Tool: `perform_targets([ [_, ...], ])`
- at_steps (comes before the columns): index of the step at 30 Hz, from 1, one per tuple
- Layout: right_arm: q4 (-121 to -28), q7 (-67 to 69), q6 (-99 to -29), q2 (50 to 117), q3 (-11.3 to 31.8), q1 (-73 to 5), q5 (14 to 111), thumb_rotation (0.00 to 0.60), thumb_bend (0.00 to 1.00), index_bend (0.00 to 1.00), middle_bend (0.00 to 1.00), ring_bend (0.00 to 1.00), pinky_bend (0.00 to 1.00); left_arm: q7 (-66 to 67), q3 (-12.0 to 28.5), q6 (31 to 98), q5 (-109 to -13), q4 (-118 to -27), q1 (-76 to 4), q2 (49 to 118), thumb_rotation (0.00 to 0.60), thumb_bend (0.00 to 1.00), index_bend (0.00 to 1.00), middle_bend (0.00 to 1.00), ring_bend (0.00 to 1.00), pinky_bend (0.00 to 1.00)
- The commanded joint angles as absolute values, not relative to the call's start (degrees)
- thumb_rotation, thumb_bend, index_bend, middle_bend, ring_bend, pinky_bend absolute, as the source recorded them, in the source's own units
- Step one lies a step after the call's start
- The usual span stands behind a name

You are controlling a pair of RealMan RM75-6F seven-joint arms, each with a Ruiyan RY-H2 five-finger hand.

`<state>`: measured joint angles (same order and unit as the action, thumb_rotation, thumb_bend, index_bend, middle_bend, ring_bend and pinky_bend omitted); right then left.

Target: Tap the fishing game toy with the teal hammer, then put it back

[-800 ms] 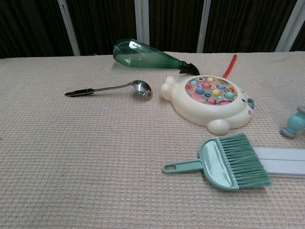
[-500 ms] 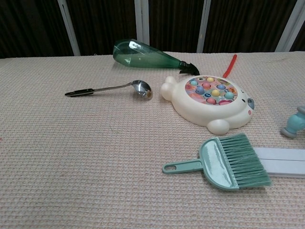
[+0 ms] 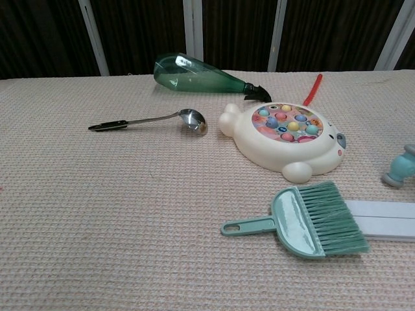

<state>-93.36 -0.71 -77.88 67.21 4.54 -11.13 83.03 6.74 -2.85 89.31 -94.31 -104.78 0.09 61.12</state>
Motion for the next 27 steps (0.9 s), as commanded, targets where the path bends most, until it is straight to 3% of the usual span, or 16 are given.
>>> perform_targets([
  [1,-93.06,1.2,-69.73,65.0,5.96,-15.06,78.52,0.6,0.29,0.0,0.14,0.09,0.2,7.1,-2.66,88.78,-94.21,-105.13,-0.3,60.92,0.6,0.11,0.0,0.0,0.0,0.0],
  [10,-88.45,2.35,-60.05,67.13,6.72,-19.81,74.23,0.6,0.29,0.05,0.14,0.09,0.2,7.69,-2.5,87.58,-94.2,-105.87,-1.07,60.71,0.6,0.11,0.0,0.0,0.0,0.0],
  [20,-84.42,2.59,-55.61,69.39,6.35,-22.3,72.98,0.6,0.29,0.21,0.23,0.15,0.2,7.93,-2.32,86.58,-93.75,-106.03,-1.65,60.88,0.6,0.11,0.0,0.0,0.0,0.0],
  [27,-83.1,2.47,-54.42,70.34,6.06,-22.91,72.39,0.6,0.29,0.26,0.28,0.18,0.2,7.95,-2.19,86.15,-93.59,-106.1,-1.99,60.92,0.6,0.11,0.0,0.0,0.0,0.0],
])
